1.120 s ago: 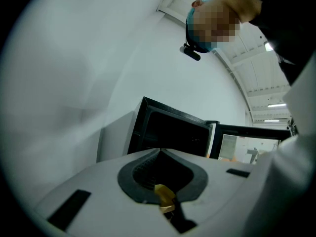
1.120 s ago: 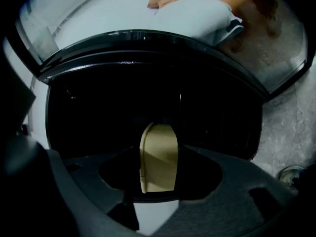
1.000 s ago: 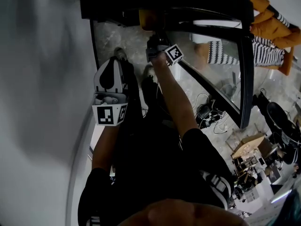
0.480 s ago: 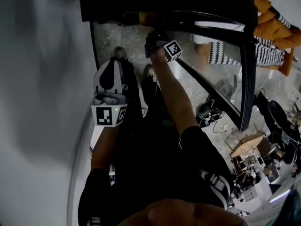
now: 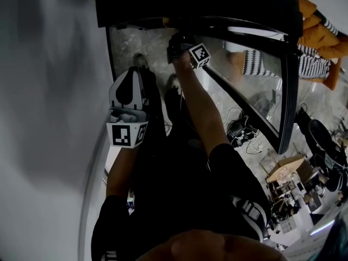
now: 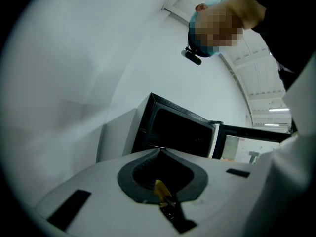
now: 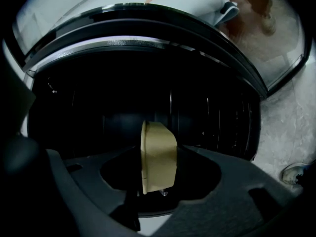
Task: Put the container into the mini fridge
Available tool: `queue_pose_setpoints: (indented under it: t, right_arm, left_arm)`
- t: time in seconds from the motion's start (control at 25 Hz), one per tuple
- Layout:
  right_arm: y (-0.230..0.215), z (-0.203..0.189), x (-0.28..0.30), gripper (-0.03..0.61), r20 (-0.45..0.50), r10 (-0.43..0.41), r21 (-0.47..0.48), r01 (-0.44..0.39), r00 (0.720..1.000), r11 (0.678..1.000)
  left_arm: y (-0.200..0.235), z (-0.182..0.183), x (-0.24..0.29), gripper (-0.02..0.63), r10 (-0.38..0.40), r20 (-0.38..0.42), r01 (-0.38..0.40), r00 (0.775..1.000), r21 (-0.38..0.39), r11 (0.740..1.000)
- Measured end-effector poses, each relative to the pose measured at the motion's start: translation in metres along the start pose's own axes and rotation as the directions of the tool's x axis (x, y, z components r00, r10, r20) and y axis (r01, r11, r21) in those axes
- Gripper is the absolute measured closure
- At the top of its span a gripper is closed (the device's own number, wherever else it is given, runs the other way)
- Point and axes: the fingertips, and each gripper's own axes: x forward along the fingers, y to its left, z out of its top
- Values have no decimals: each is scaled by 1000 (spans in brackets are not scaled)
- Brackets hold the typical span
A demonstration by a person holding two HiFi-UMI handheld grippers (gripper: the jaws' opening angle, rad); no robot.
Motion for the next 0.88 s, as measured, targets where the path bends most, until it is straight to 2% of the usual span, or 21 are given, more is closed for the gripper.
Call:
queue_pose_setpoints:
  t: [0.44,0.88]
  right_arm:
    - [-2,7,18,385,55,-36,-2,36,998,999]
    - [-3,8,34,374,69,-65,-11,66,995,998]
  left_arm:
    - [7,-4,1,609,8,-12,-8,1000,-10,1000]
    - [11,-7,6,609,9,-17,-9,1000,-19,1000]
